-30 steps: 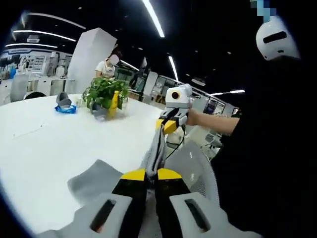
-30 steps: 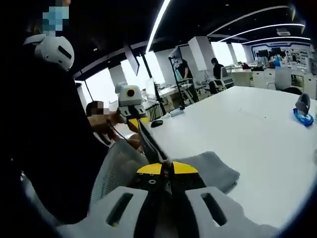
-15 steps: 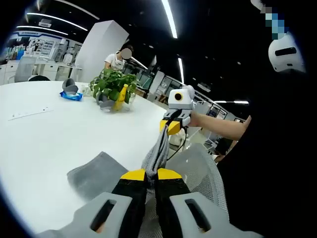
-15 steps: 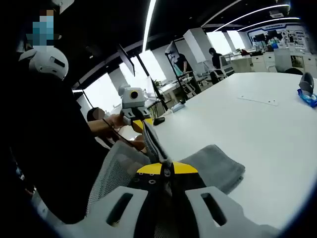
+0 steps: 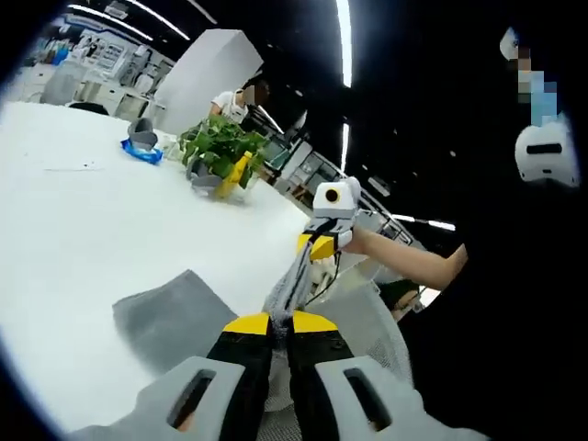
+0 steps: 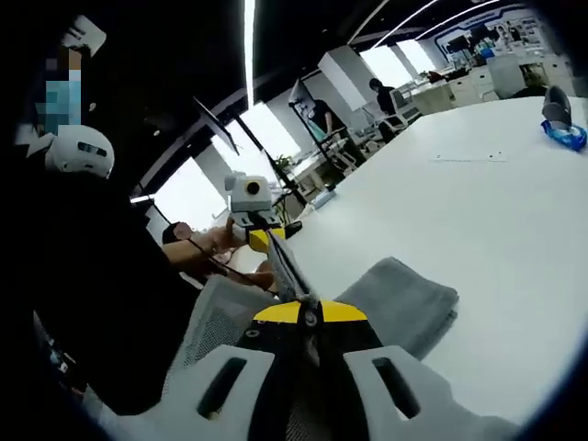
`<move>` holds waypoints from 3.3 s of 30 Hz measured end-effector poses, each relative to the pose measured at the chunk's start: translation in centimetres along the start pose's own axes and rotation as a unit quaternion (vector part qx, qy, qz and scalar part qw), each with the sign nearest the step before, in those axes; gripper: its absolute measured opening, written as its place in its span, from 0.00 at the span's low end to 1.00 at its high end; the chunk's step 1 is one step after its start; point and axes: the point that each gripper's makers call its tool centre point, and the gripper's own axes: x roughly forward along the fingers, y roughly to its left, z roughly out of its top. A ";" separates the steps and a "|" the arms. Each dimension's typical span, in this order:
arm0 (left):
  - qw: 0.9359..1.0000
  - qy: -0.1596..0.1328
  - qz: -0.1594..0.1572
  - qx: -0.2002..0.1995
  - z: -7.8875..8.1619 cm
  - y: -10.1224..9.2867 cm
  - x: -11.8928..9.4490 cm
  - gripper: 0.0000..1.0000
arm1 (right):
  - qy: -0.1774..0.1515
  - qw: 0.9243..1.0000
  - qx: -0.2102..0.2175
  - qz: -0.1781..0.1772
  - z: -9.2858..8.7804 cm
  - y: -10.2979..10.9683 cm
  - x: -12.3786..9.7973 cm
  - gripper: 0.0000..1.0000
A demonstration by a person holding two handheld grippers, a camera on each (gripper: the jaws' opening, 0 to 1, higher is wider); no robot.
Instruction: Fold the towel on the table until its edges align and the towel forms a compact rectangular stack.
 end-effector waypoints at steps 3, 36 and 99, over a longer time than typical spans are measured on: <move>1.000 -0.001 0.005 -0.002 0.1 0.7 0.2 0.06 | -0.010 1.000 0.017 0.006 0.4 -0.7 0.2 0.02; 0.981 -0.016 0.174 -0.085 -1.8 13.9 2.5 0.06 | -0.031 0.979 0.156 -0.130 -2.6 -13.8 3.6 0.02; 0.923 0.210 0.206 0.247 -9.8 9.9 3.2 0.29 | 0.187 0.943 -0.175 -0.213 -10.9 -9.1 5.6 0.30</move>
